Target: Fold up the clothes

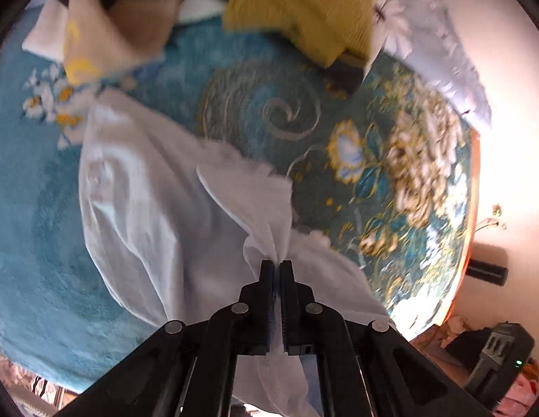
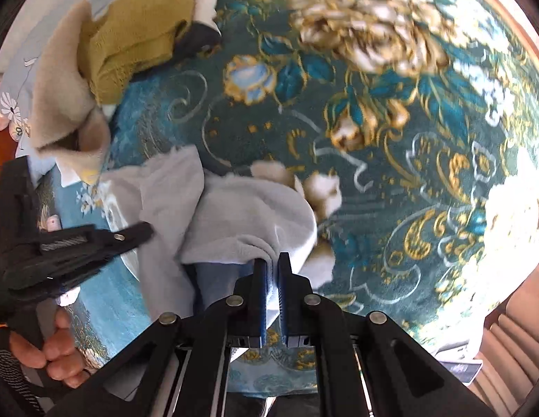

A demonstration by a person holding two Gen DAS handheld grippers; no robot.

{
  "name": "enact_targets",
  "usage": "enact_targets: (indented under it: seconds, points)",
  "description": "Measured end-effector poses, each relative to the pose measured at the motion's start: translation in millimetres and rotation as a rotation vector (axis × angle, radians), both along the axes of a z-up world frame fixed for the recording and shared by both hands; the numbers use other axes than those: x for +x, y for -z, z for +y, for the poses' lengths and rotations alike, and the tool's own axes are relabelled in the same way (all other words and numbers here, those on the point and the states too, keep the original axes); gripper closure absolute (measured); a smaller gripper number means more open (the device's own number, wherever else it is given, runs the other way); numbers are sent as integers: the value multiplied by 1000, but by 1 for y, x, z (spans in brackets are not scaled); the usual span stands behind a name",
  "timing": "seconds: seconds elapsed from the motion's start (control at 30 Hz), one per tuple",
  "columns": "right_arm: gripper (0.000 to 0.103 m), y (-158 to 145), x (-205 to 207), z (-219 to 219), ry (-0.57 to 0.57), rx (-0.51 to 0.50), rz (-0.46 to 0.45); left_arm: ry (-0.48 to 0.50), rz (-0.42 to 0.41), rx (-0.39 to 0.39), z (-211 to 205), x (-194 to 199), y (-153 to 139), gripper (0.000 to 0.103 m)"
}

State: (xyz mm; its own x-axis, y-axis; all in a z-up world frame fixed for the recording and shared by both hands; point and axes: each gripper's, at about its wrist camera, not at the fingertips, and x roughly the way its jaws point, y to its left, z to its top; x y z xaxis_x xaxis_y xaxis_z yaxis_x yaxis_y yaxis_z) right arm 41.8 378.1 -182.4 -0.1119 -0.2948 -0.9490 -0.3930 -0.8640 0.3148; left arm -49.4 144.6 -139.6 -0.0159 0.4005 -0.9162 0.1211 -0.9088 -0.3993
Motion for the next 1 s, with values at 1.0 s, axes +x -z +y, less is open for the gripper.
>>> enact_targets:
  seconds: [1.0]
  points:
    - [98, -68, 20, 70, 36, 155, 166, -185, -152, 135, -88, 137, -26, 78]
